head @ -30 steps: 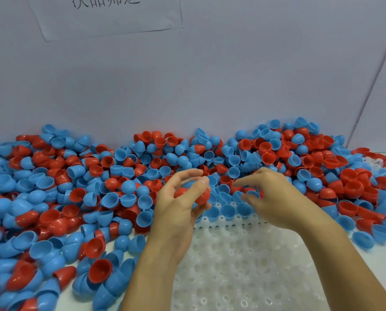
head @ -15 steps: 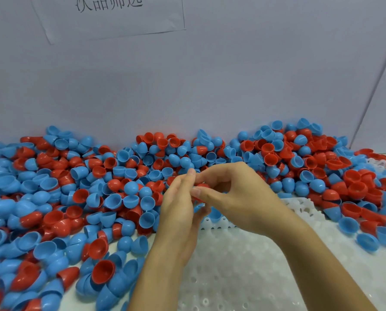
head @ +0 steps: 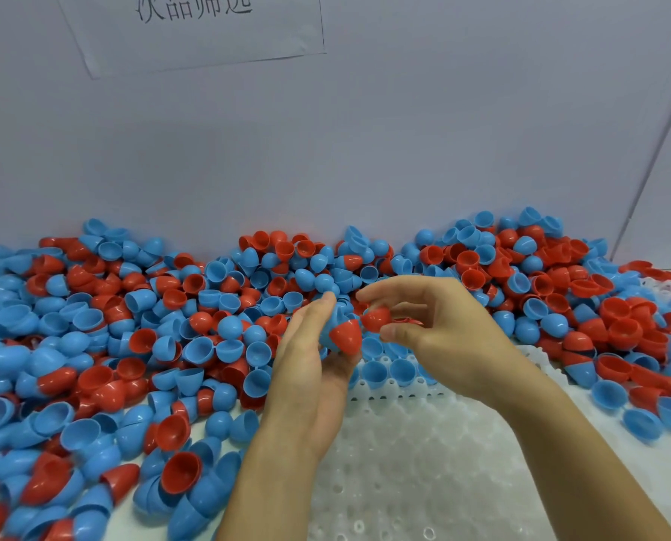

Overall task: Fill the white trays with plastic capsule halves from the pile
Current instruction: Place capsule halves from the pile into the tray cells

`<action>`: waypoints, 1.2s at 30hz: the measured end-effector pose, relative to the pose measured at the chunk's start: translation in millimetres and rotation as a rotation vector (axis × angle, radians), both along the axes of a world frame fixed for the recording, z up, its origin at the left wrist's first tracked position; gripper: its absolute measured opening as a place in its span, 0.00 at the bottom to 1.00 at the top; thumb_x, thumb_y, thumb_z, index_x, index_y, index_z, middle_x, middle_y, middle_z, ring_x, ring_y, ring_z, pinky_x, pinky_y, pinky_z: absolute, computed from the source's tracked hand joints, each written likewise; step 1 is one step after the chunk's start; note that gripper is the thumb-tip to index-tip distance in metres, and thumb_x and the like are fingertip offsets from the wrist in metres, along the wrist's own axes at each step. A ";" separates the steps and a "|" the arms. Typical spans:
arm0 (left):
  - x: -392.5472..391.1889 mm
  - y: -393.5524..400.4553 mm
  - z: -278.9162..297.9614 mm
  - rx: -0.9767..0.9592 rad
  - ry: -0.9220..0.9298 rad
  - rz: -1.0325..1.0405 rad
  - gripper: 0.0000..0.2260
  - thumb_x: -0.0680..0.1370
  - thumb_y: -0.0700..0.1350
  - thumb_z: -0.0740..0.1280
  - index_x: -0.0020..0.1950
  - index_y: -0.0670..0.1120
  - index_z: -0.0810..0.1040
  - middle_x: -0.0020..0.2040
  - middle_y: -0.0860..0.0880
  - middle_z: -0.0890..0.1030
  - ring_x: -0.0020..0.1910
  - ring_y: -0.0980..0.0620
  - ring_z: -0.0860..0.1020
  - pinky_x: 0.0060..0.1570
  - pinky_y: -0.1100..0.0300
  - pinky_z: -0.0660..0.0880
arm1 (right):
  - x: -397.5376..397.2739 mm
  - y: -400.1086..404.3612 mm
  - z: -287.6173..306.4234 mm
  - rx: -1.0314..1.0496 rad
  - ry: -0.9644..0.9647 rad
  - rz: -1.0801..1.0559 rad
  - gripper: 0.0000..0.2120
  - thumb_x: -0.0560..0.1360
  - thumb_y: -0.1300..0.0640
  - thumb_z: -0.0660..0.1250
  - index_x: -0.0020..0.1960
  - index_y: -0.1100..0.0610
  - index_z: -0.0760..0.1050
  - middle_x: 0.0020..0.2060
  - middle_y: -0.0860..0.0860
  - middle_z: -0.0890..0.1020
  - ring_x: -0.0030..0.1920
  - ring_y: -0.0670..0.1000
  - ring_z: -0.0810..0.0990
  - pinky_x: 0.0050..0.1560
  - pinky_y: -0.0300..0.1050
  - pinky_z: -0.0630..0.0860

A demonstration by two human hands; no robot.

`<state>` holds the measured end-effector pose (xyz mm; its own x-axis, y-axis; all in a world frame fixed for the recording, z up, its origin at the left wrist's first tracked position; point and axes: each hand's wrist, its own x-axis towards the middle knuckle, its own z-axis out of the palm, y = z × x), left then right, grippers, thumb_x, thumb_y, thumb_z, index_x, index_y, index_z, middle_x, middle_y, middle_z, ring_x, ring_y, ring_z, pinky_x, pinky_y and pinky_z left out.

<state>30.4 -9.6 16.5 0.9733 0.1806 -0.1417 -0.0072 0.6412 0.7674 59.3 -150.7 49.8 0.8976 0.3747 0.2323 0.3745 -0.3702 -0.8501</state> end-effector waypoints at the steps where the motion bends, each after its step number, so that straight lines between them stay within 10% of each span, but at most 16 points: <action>1: -0.3 -0.7 -0.2 0.015 -0.012 -0.013 0.07 0.79 0.47 0.68 0.51 0.44 0.82 0.41 0.47 0.81 0.35 0.56 0.78 0.31 0.65 0.76 | 0.3 -0.7 0.0 -0.001 -0.011 -0.005 0.21 0.74 0.70 0.70 0.51 0.43 0.81 0.49 0.40 0.84 0.52 0.36 0.80 0.52 0.32 0.78; 13: -6.0 -2.0 1.2 0.075 0.079 -0.115 0.11 0.66 0.46 0.67 0.44 0.40 0.76 0.29 0.47 0.62 0.27 0.53 0.60 0.22 0.62 0.61 | 1.9 -9.1 -5.6 0.105 -0.054 -0.026 0.23 0.73 0.77 0.66 0.46 0.48 0.81 0.45 0.41 0.84 0.51 0.41 0.82 0.49 0.35 0.80; 21: -8.3 -16.4 8.1 0.080 0.035 -0.195 0.23 0.68 0.58 0.70 0.44 0.38 0.85 0.27 0.47 0.65 0.25 0.54 0.63 0.21 0.62 0.63 | 1.5 -18.4 -0.9 0.071 -0.197 -0.049 0.26 0.70 0.78 0.64 0.45 0.46 0.80 0.43 0.41 0.83 0.49 0.42 0.81 0.47 0.33 0.78; 36: -3.9 -19.8 3.2 0.434 -0.155 -0.188 0.12 0.65 0.57 0.71 0.39 0.51 0.84 0.30 0.47 0.67 0.27 0.54 0.67 0.25 0.60 0.69 | 4.1 -35.6 3.6 -0.089 -0.066 -0.034 0.18 0.76 0.64 0.66 0.60 0.46 0.81 0.51 0.37 0.84 0.55 0.33 0.79 0.51 0.24 0.73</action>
